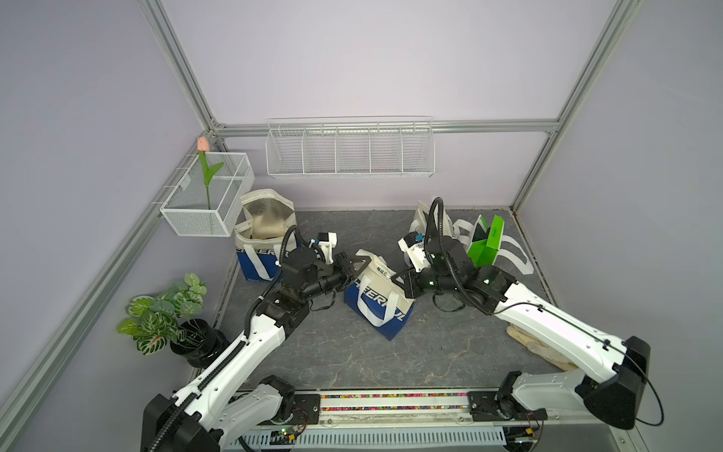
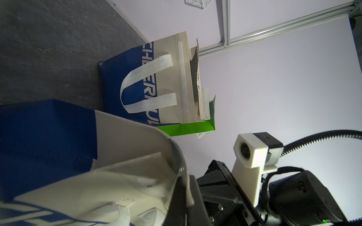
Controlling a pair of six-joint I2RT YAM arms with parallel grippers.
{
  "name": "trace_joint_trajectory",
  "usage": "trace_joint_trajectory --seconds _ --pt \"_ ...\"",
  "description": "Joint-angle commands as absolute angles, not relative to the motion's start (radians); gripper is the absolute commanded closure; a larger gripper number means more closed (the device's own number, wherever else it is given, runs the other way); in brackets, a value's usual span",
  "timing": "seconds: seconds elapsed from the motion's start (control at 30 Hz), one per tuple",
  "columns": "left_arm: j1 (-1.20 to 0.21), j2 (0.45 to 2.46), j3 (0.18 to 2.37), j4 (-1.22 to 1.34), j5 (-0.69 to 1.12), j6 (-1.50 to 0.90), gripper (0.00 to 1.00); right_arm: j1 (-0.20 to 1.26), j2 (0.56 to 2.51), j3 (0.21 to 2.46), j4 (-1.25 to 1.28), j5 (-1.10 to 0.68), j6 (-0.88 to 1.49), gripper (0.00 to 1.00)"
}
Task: Open the takeout bag
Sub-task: Open the takeout bag at the center of the board.
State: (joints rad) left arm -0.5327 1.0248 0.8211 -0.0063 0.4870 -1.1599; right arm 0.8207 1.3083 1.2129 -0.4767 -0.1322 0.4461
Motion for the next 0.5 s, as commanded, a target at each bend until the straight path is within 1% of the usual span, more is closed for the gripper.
trace_joint_trajectory --seconds 0.0,0.17,0.47 --pt "-0.531 0.977 0.863 0.039 0.489 -1.210 1.00 0.815 1.322 1.163 -0.538 -0.086 0.463 0.93" --pt "-0.534 0.957 0.860 0.093 0.505 -1.263 1.00 0.815 1.320 1.154 -0.536 -0.089 0.464 0.93" --pt "-0.546 0.927 0.806 0.039 0.449 -1.199 1.00 0.815 1.309 1.169 -0.514 -0.135 0.460 0.93"
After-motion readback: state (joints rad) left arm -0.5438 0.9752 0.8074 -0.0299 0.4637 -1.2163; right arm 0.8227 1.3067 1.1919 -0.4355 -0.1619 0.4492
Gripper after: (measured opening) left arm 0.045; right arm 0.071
